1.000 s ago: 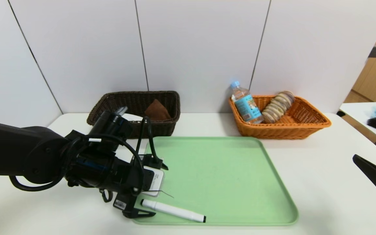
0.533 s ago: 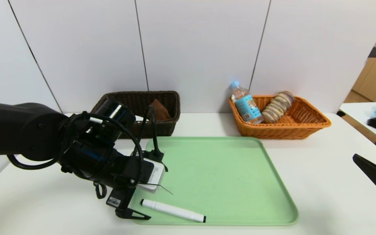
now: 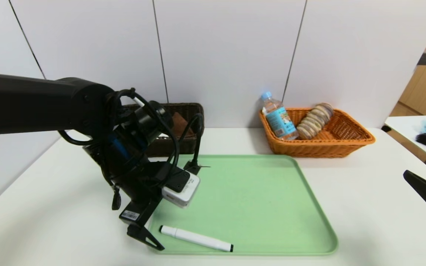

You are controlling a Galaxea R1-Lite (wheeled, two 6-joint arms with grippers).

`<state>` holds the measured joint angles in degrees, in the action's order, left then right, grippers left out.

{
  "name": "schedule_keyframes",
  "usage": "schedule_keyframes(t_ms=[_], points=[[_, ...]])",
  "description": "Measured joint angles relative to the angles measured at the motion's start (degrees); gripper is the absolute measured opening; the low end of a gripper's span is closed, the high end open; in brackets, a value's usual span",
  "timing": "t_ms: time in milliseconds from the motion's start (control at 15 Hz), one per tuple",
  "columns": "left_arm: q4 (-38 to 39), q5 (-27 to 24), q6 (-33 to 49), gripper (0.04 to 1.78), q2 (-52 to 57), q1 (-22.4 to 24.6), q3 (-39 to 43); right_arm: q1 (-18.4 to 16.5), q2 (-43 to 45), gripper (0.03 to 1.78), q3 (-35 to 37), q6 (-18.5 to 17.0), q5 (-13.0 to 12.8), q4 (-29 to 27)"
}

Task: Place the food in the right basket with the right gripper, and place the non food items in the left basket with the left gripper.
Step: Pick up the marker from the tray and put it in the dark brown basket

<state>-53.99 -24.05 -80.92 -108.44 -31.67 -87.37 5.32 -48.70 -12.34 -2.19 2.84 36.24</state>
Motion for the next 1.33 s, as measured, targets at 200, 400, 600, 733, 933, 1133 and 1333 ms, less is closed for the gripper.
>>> schedule_keyframes(t_ms=[200, 400, 600, 733, 933, 1133, 1333], points=[[-5.96, 3.08, -1.79, 1.69, -3.89, -1.18, -5.33, 0.02, -0.02, 1.69, 0.13, 0.05, 0.11, -0.06], [-3.95, 4.35, -1.85, 1.69, -6.47, -1.71, -5.79, 0.02, 0.02, 1.69, -0.12, 0.0, 0.1, -0.09], [-2.34, 4.44, -1.71, 1.69, -7.91, -1.84, -4.99, 0.02, 0.09, 1.69, -0.37, 0.0, 0.85, -0.09], [-1.07, 4.46, -1.71, 1.69, -8.63, -1.76, -4.94, 0.02, 0.09, 1.69, -0.39, 0.0, 0.99, -0.09], [-0.94, 4.53, -1.71, 1.69, -9.86, -1.82, -4.77, 0.02, 0.09, 1.69, -0.37, 0.02, 1.32, 0.06], [-0.83, 4.88, -1.52, 1.69, -10.86, -1.78, -4.78, 0.02, 0.09, 1.69, -0.26, -1.24, 1.32, 0.11], [-0.78, 4.79, -1.51, 1.69, -11.43, -1.76, -5.0, 0.02, 0.0, 1.69, -0.54, -2.38, 1.43, 0.2]])
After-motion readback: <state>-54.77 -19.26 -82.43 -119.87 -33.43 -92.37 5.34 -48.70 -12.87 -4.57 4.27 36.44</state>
